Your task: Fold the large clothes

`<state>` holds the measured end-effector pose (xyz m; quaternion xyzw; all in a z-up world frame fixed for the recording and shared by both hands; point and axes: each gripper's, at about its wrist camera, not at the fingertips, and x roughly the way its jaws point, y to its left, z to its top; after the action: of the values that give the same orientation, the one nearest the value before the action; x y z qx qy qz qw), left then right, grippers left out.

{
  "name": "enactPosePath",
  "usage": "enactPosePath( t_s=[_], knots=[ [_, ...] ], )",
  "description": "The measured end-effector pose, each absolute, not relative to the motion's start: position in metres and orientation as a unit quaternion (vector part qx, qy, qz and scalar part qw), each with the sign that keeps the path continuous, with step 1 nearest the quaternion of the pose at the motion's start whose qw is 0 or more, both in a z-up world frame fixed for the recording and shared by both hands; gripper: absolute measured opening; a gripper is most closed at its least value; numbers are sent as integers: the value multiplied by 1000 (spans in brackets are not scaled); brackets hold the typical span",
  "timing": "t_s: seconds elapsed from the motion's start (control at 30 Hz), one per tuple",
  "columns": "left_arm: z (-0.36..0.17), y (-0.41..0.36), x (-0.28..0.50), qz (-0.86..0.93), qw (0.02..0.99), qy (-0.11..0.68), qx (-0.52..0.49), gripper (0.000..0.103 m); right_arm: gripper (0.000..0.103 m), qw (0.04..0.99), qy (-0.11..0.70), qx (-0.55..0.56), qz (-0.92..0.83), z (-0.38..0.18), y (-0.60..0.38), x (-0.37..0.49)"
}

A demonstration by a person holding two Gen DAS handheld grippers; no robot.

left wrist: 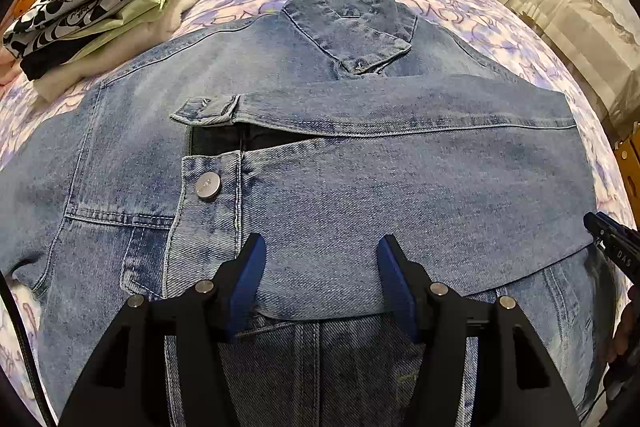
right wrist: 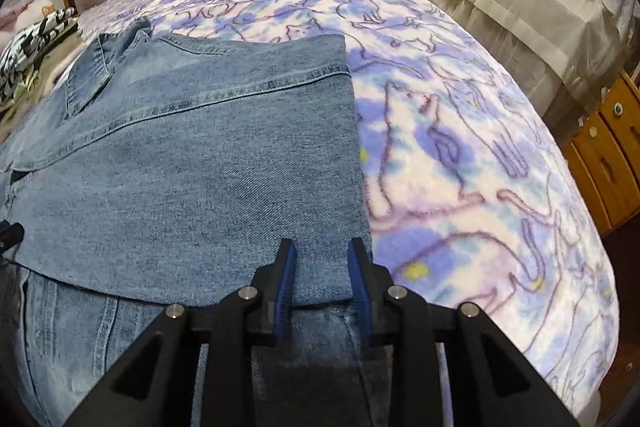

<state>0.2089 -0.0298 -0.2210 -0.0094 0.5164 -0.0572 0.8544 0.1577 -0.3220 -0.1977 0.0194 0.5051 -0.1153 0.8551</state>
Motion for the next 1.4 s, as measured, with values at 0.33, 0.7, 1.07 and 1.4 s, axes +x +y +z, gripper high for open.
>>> enactPosePath(
  t_s=[0.33, 0.7, 1.07, 1.4],
  knots=[
    [-204, -28, 196, -64, 847, 527, -22, 59, 29, 844, 518, 17, -135, -193, -315, 162],
    [-148, 8, 123, -57, 854, 517, -1, 60, 31, 839, 536, -11, -97, -130, -259, 125],
    [-109, 114, 48, -23, 858, 512, -15, 71, 31, 854, 516, -72, -6, -85, -143, 68],
    [-76, 265, 29, 33, 855, 503, -123, 71, 31, 850, 506, -121, 85, -74, -11, 58]
  ],
)
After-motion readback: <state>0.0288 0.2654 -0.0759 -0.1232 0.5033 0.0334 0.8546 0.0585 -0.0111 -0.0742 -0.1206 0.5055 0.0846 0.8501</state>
